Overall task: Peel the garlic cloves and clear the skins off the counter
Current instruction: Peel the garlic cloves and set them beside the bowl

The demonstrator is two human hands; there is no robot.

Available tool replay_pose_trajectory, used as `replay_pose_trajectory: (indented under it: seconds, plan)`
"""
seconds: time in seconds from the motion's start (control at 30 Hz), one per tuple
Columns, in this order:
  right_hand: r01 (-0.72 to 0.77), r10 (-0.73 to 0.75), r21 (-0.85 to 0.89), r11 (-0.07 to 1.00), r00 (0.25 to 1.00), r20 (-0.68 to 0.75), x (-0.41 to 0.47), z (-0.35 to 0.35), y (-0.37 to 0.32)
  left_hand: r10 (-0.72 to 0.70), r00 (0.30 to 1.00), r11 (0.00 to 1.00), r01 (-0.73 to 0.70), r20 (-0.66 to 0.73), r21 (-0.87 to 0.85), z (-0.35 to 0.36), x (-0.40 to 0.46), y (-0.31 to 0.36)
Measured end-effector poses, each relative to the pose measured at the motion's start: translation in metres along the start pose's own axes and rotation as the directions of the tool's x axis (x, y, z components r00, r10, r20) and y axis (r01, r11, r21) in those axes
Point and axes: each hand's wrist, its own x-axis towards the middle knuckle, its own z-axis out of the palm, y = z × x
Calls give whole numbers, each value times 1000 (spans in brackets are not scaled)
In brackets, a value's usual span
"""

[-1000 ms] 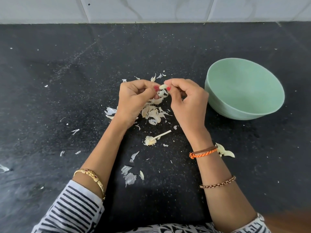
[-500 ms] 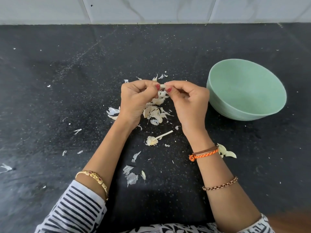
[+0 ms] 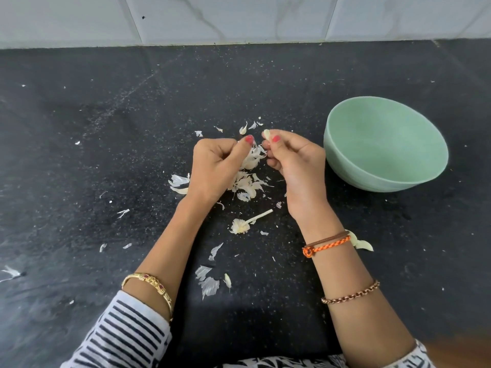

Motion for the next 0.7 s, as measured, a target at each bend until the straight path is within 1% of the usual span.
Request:
replay_pose_trajectory:
  seconds: [0.07,0.13,0.23,0.4,0.57,0.7]
  plan:
    - [54,-53,-52,997,998,24,-1,0,-1,53,999,997,-54,4,46,-2,1,-5]
    - [67,-65,-71,995,998,26,-2,0,-2,71,997,997,-71,6,-7,-2,1,-4]
    - [63,-61,-100,993,998,21,-1,0,-3,54,998,993,-51,25,-103,-2,1,1]
    - [154,-149,-199,968,988,41,0,-1,0,32,999,992,-29,22,-127,0,-1,5]
    - [293,-291,-345,892,955,60,4,-3,6,35,999,995,-33,20,-98,-2,-1,3]
    - [380,-375,-423,823,922,97,6,-3,10,44,999,995,-45,-7,-89,-2,0,1]
